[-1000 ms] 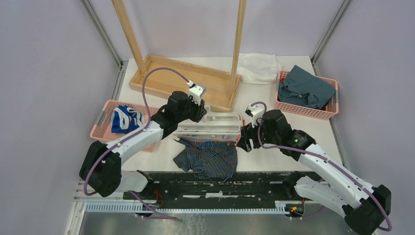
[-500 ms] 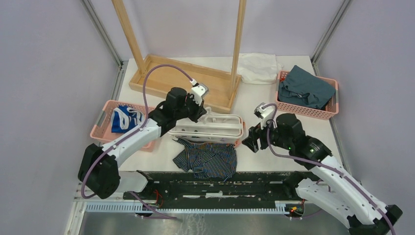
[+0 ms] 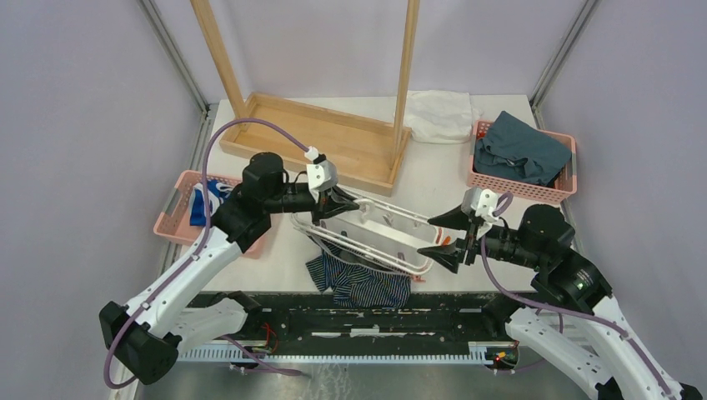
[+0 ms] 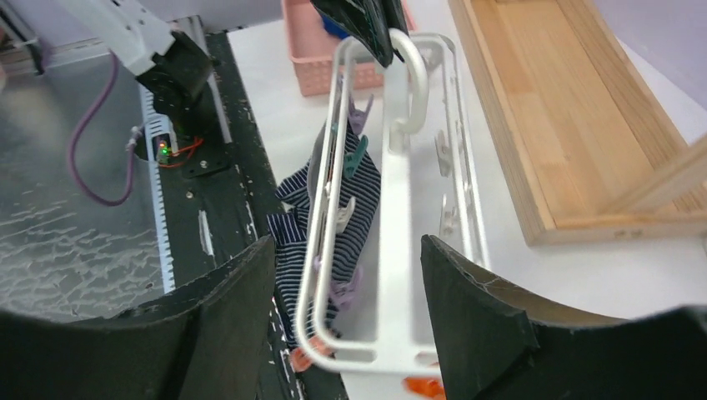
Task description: Clip the underwear to the hanger
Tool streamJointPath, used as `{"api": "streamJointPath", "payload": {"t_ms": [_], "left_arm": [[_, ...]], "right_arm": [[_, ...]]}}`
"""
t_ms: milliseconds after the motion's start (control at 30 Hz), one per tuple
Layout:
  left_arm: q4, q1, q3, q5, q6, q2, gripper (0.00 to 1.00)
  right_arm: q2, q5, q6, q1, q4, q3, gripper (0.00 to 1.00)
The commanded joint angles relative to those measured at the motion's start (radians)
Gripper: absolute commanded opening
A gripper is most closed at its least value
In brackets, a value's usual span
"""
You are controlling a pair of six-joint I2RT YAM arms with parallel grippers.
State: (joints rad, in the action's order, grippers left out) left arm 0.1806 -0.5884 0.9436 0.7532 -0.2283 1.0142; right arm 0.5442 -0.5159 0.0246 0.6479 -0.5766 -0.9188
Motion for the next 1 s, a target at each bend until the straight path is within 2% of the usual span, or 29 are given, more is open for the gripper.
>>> {"api": "streamJointPath", "payload": {"t_ms": [0, 200, 433, 567, 967], "left_arm": [[-0.053, 0.001, 0.096, 0.221, -0.082, -0.029, 0.03], [-0.056, 0.001, 0.127, 0.234, -0.103, 0.001, 0.03], [-0.064, -0.001, 0.142, 0.208, -0.115, 0.031, 0.03], [-0.073, -0.001, 0.142, 0.213, -0.116, 0.040, 0.03], [-0.116, -0.001, 0.159, 0.282, -0.086, 0.039, 0.03]], "right_arm": [[0.010, -0.160, 0.050, 0.003, 0.169, -0.005, 0.71], [0.160, -0.166, 0.042, 0.005, 0.292, 0.009, 0.71], [0.275, -0.112, -0.025, 0.016, 0.557, 0.097, 0.69], [0.315, -0.081, -0.013, 0.040, 0.588, 0.112, 0.69], [0.365, -0.119, 0.008, 0.076, 0.768, 0.203, 0.63]]}}
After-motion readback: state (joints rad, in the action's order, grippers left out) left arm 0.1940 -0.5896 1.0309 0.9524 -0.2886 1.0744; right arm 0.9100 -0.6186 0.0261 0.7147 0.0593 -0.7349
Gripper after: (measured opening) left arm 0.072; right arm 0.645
